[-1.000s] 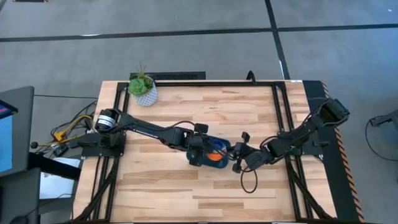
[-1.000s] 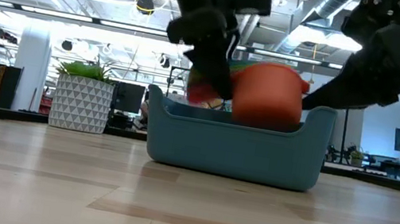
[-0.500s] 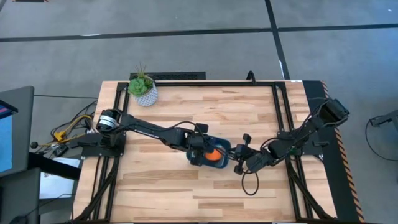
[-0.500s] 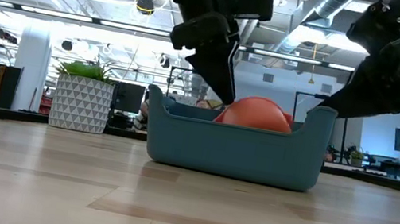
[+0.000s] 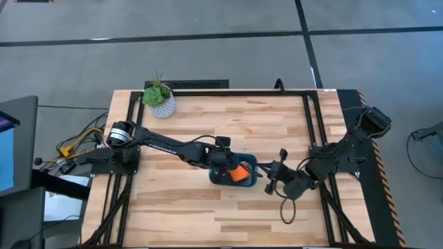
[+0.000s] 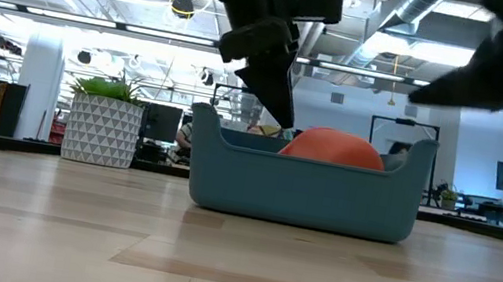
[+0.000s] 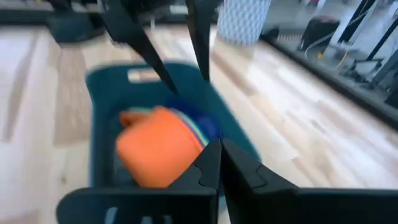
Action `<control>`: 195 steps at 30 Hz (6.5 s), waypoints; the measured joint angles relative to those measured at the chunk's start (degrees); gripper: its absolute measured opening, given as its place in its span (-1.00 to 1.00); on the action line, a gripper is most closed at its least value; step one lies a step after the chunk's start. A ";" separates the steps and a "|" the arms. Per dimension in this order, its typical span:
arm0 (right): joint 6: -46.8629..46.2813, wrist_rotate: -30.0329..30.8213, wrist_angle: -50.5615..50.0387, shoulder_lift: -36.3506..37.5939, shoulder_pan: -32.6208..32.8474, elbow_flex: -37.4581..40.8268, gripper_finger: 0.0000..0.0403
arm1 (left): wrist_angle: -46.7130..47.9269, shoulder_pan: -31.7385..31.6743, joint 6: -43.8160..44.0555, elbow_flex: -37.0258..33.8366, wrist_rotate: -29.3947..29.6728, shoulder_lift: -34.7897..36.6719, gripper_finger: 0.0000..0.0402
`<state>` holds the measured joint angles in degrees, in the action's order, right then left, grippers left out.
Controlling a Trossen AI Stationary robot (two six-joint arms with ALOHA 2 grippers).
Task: Nest measuring cups in basket
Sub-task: Return to Home Position
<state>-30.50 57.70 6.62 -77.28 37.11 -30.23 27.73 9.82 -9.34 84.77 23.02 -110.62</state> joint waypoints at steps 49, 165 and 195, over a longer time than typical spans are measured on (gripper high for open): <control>21.38 -52.41 -0.02 53.47 -39.51 15.48 -0.95 | -64.60 -16.24 4.92 -75.82 -14.57 74.41 -1.00; 17.96 -54.74 -4.86 76.15 -41.69 29.96 -0.70 | -27.48 -14.05 10.89 -83.71 -22.20 110.26 -1.00; 17.98 -54.72 -4.85 76.15 -41.69 29.98 -0.70 | -27.45 -14.05 10.88 -83.60 -22.16 110.27 -1.00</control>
<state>-12.51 2.98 1.77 -1.13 -4.58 -0.25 0.29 -4.23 1.54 1.17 0.86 -0.35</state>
